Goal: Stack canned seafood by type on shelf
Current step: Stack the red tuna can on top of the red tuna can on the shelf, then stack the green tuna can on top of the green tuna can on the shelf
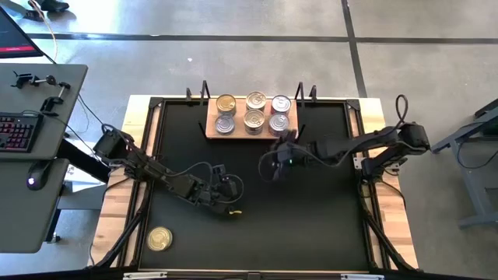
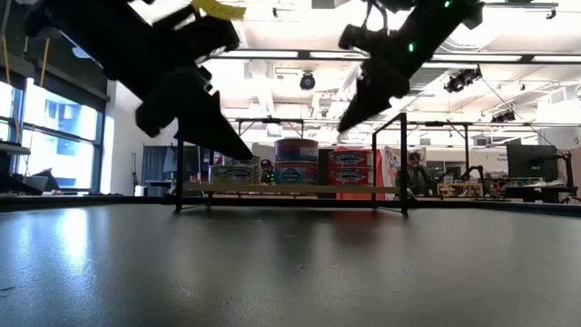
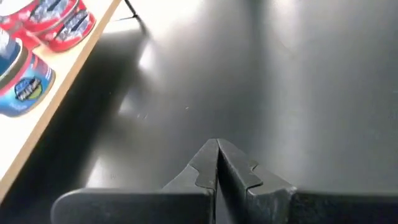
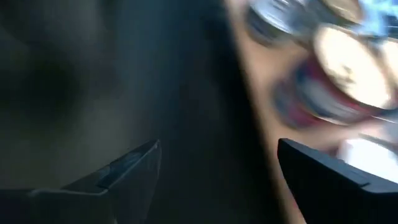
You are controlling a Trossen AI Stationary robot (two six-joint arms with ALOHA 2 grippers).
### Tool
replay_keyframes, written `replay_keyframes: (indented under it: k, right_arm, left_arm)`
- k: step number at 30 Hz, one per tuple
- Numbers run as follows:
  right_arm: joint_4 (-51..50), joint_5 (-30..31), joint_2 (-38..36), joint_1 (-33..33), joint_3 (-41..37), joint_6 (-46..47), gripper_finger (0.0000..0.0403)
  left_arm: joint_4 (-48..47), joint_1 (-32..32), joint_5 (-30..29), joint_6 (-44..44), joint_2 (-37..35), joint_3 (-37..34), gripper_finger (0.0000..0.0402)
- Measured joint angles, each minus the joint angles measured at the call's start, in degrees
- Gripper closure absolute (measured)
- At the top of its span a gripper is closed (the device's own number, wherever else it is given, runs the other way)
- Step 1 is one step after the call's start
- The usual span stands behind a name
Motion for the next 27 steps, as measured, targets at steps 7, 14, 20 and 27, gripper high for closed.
replay_keyframes:
  k: [7,14,20,27]
  right_arm:
    - [16.09,-1.89,7.42,12.02,0.00,4.67,0.0089]
    - [32.57,1.16,18.24,19.38,0.00,2.60,0.0089]
    - [35.39,15.33,21.29,22.91,0.00,-0.74,0.0089]
    - [35.05,26.25,21.29,23.16,0.00,-5.66,0.0089]
  left_arm:
    - [-12.62,-6.73,0.03,4.89,-6.62,4.27,0.0401]
    - [-32.01,-14.87,13.62,-17.88,-14.35,8.68,0.0401]
    - [-42.77,-24.67,31.11,-57.36,-14.21,8.68,0.0401]
    - [-44.38,-39.50,35.00,-90.78,-9.43,8.68,0.0401]
